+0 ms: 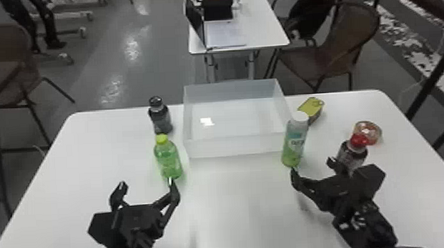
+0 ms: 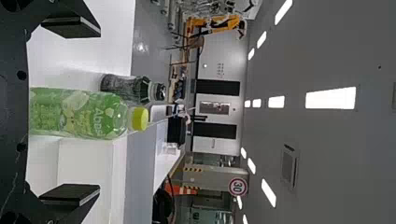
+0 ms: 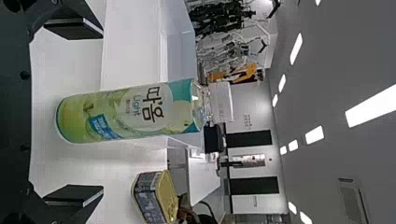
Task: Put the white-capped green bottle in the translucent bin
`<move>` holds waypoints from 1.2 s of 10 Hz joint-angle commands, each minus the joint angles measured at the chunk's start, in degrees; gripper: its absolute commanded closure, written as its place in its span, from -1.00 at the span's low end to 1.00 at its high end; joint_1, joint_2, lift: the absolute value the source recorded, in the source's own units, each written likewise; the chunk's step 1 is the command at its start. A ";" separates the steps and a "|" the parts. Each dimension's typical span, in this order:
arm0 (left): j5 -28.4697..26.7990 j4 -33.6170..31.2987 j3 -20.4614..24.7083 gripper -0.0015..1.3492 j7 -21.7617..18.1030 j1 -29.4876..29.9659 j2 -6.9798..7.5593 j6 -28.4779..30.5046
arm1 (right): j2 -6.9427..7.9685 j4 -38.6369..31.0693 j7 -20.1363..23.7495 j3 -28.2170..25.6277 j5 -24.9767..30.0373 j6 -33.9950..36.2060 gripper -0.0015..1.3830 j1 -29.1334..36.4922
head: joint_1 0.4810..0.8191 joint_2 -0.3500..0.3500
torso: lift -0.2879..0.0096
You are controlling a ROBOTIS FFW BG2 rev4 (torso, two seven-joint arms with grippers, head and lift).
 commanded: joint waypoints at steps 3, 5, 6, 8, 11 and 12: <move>0.52 0.25 0.06 -0.81 -0.56 0.04 0.04 -0.24 | 1.56 5.70 -2.45 0.38 3.64 -4.60 -0.82 -4.06 | 0.27 0.20 | 0.42; 0.87 0.25 0.06 -0.81 -0.73 0.04 0.31 -0.15 | 1.91 7.28 -4.56 0.38 6.10 -5.47 -0.82 -5.73 | 0.27 0.21 | 0.42; 1.14 0.25 0.06 -0.81 -0.73 0.13 0.39 -0.15 | 2.00 9.13 -5.17 0.38 6.19 -6.26 -0.82 -6.88 | 0.27 0.20 | 0.42; 1.40 0.34 -0.11 -0.81 -0.82 0.21 0.48 -0.15 | 1.91 13.44 -5.17 0.38 5.84 -7.23 -0.83 -9.87 | 0.27 0.20 | 0.42; 2.01 0.69 -0.29 -0.81 -0.91 0.39 0.39 -0.24 | 1.91 18.18 -5.17 0.38 6.19 -8.29 -0.82 -13.29 | 0.27 0.18 | 0.42; 2.01 0.69 -0.38 -0.81 -1.00 0.48 0.39 -0.15 | 1.83 19.41 -5.09 0.38 6.01 -8.37 -0.81 -14.08 | 0.27 0.18 | 0.42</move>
